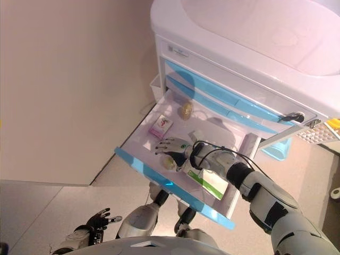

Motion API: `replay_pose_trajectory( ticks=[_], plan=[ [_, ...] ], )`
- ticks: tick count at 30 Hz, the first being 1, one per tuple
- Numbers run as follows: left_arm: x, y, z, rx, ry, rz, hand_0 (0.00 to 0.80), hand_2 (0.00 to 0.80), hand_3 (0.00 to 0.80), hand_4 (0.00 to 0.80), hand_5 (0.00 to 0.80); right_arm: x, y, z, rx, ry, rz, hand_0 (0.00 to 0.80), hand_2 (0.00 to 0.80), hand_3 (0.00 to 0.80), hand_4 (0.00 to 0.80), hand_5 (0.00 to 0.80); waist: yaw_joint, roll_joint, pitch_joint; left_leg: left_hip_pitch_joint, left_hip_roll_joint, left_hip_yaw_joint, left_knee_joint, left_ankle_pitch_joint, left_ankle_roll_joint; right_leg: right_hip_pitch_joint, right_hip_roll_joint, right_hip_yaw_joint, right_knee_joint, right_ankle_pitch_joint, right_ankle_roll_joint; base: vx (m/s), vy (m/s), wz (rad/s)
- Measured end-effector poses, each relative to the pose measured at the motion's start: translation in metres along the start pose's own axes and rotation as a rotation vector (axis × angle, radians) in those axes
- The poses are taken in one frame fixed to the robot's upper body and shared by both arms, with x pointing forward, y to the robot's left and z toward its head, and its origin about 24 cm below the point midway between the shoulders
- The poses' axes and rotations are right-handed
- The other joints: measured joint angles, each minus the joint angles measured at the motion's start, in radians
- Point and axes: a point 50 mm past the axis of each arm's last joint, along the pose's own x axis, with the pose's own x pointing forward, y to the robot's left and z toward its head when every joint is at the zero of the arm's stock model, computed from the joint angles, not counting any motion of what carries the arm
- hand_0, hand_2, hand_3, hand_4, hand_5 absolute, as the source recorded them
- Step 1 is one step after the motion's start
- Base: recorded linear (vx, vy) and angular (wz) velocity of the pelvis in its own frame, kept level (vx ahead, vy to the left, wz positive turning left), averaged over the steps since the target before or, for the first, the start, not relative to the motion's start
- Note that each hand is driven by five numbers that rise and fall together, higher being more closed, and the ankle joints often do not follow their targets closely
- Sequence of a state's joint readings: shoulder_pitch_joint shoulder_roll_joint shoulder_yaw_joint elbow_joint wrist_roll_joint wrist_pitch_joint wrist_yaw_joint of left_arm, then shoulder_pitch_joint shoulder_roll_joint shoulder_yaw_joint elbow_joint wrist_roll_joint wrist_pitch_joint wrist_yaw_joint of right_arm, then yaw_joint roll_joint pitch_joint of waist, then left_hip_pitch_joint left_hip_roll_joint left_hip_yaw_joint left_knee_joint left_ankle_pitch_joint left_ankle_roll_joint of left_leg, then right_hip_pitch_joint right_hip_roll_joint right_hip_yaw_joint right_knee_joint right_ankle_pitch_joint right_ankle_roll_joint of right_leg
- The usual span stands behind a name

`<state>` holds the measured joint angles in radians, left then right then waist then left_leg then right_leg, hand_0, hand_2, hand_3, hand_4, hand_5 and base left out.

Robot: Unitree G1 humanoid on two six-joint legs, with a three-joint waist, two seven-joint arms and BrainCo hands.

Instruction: Open the drawer and pick up the medicine

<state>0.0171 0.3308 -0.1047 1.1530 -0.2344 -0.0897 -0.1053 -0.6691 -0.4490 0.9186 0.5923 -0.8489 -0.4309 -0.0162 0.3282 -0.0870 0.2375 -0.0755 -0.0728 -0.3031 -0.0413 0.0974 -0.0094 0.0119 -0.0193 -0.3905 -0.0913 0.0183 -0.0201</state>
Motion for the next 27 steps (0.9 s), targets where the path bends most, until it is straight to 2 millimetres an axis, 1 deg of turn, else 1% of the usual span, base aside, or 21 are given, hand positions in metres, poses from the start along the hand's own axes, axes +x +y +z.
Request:
replay_pose_trajectory(
  ticks=[1,2,3,4,5,6,8,9,12,13,14,19,21,23,24,25,26,27],
  plan=[
    [0.0,0.0,0.0001,0.0,0.0,0.0,0.0,0.0,0.0,0.0,0.0,0.0,0.0001,-0.0001,0.0,0.001,0.0,0.091,0.091,0.091,0.091,0.091,0.0,0.0,0.0,0.0,0.0,0.0,0.0,0.0,0.0,0.0,0.0,0.0,0.0,0.0,0.0,0.0,0.0,0.0],
    [0.0,0.0,0.0002,0.0,-0.001,0.0,0.0,0.0,0.0,0.0,0.0,-0.0001,0.0004,-0.0003,0.0,0.001,0.001,0.135,0.135,0.135,0.135,0.135,0.0,0.0,0.0,0.0,0.0,0.0,0.0,0.0,0.0,0.0,0.0,0.0,0.0,0.0,0.0,0.0,0.0,0.0],
    [0.0001,0.0,0.0004,0.0,-0.001,0.0,0.0,0.0,0.0,0.0,0.0,-0.0001,0.0004,-0.0003,0.0,0.001,0.001,0.144,0.144,0.144,0.144,0.144,0.0,0.0,0.0,0.0,0.0,0.0,0.0,0.0,0.0,0.0,0.0,0.0,0.0,0.0,0.0,0.0,0.0,0.0],
    [0.0002,-0.0001,0.0008,0.0,-0.002,0.0,0.0,0.0,0.0,0.0,0.0,-0.0001,0.0004,-0.0003,0.0,0.001,0.001,0.248,0.248,0.248,0.248,0.248,0.0,0.0,0.0,0.0,0.0,0.0,0.0,0.0,0.0,0.0,0.0,0.0,0.0,0.0,0.0,0.0,0.0,0.0],
    [0.0003,-0.0001,0.0013,0.0,-0.003,0.0,0.0,0.0,0.0,0.0,0.0,-0.0001,0.0004,-0.0003,0.0,0.001,0.001,0.386,0.386,0.386,0.386,0.386,0.0,0.0,0.0,0.0,0.0,0.0,0.0,0.0,0.0,0.0,0.0,0.0,0.0,0.0,0.0,0.0,0.0,0.0],
    [0.0005,-0.0002,0.0019,0.001,-0.004,0.0,0.0,0.0,0.0,0.0,0.0,-0.0001,0.0004,-0.0003,0.0,0.001,0.001,0.436,0.436,0.436,0.436,0.436,0.0,0.0,0.0,0.0,0.0,0.0,0.0,0.0,0.0,0.0,0.0,0.0,0.0,0.0,0.0,0.0,0.0,0.0],
    [0.0007,-0.0002,0.0027,0.001,-0.006,0.0,0.0,0.0,0.0,0.0,0.0,-0.0001,0.0005,-0.0003,-0.001,0.002,0.0,0.48,0.48,0.48,0.48,0.48,0.0,0.0,0.0,0.0,0.0,0.0,0.0,0.0,0.0,0.0,0.0,0.0,0.0,0.0,0.0,0.0,0.0,0.0],
    [0.0008,-0.0003,0.0029,0.001,-0.007,0.0,0.0,0.0,0.0,0.0,0.0,-0.0001,0.0008,-0.0004,-0.007,0.002,0.002,0.558,0.558,0.558,0.558,0.558,0.0,0.0,0.0,0.0,0.0,0.0,0.0,0.0,0.0,0.0,0.0,0.0,0.0,0.0,0.0,0.0,0.0,0.0],
    [0.0008,-0.0002,0.0028,0.001,-0.006,0.0,0.0,0.0,0.0,0.0,0.0,-0.0004,0.0018,-0.001,-0.014,0.005,0.004,0.599,0.599,0.599,0.599,0.599,0.0,0.0,0.0,0.0,0.0,0.0,0.0,0.0,0.0,0.0,0.0,0.0,0.0,0.0,0.0,0.0,0.0,0.0],
    [0.0008,-0.0003,0.0028,0.001,-0.006,0.0,0.0,0.0,0.0,0.0,0.0,-0.0005,0.0022,-0.0014,-0.013,0.006,0.006,0.709,0.709,0.709,0.709,0.709,0.0,0.0,0.0,0.0,0.0,0.0,0.0,0.0,0.0,0.0,0.0,0.0,0.0,0.0,0.0,0.0,0.0,0.0],
    [0.0008,-0.0003,0.0028,0.001,-0.006,0.0,0.0,0.0,0.0,0.0,0.0,-0.0006,0.0025,-0.0016,-0.013,0.008,0.007,0.728,0.728,0.728,0.728,0.728,0.0,0.0,0.0,0.0,0.0,0.0,0.0,0.0,0.0,0.0,0.0,0.0,0.0,0.0,0.0,0.0,0.0,0.0],
    [0.0008,-0.0002,0.0029,0.001,-0.006,0.0,0.0,0.0,0.0,0.0,0.0,-0.001,0.0036,-0.0026,-0.013,0.012,0.01,0.747,0.747,0.747,0.747,0.747,0.0,0.0,0.0,0.0,0.0,0.0,0.0,0.0,0.0,0.0,0.0,0.0,0.0,0.0,0.0,0.0,0.0,0.0],
    [0.0008,-0.0002,0.0027,0.001,-0.006,0.0,0.0,0.0,0.0,0.0,0.0,-0.001,0.0043,-0.0026,-0.027,0.011,0.016,0.778,0.778,0.778,0.778,0.778,0.0,0.0,0.0,0.0,0.0,-0.001,0.0,0.0,0.0,0.0,0.0,-0.001,0.0,0.0,0.0,0.0,0.0,0.0],
    [0.0008,-0.0002,0.003,0.001,-0.007,0.0,0.0,0.0,0.0,0.0,0.0,-0.0012,0.0048,-0.0031,-0.026,0.014,0.016,0.769,0.769,0.769,0.769,0.769,0.0,-0.001,0.0,0.0,0.0,-0.001,0.0,0.001,0.001,0.0,0.0,-0.001,0.0,0.0,0.0,0.0,0.0,0.0],
    [0.0008,-0.0003,0.0031,0.001,-0.007,0.0,0.0,0.0,0.0,0.0,0.0,-0.0014,0.0052,-0.0036,-0.025,0.016,0.015,0.74,0.74,0.74,0.74,0.74,0.0,-0.001,0.0,0.0,0.0,0.0,0.0,0.001,0.001,0.0,0.0,0.0,0.0,0.0,0.0,0.0,0.0,0.0],
    [0.0008,-0.0003,0.003,0.001,-0.007,0.0,0.0,0.0,0.0,0.0,0.0,-0.0016,0.0057,-0.004,-0.025,0.018,0.016,0.624,0.624,0.624,0.624,0.624,0.0,-0.001,0.0,0.0,0.0,-0.001,0.0,0.001,0.001,0.0,0.0,0.0,0.0,0.0,0.0,0.0,0.0,0.0],
    [0.0008,-0.0002,0.003,0.001,-0.007,0.0,0.0,0.0,0.0,0.0,0.0,-0.0017,0.0059,-0.0043,-0.025,0.019,0.017,0.427,0.427,0.427,0.427,0.427,0.0,-0.001,0.0,0.0,0.0,0.0,0.0,0.001,0.001,0.0,0.0,-0.001,0.0,0.0,0.0,0.0,0.0,0.0],
    [0.0008,-0.0002,0.003,0.001,-0.007,0.0,0.0,0.0,0.0,0.0,0.0,-0.0017,0.0059,-0.0043,-0.025,0.02,0.015,0.16,0.16,0.16,0.16,0.16,0.0,-0.001,0.0,0.0,0.0,-0.001,0.0,0.001,0.002,0.0,0.001,-0.001,0.0,0.0,0.0,0.0,0.0,0.0]
  ],
)
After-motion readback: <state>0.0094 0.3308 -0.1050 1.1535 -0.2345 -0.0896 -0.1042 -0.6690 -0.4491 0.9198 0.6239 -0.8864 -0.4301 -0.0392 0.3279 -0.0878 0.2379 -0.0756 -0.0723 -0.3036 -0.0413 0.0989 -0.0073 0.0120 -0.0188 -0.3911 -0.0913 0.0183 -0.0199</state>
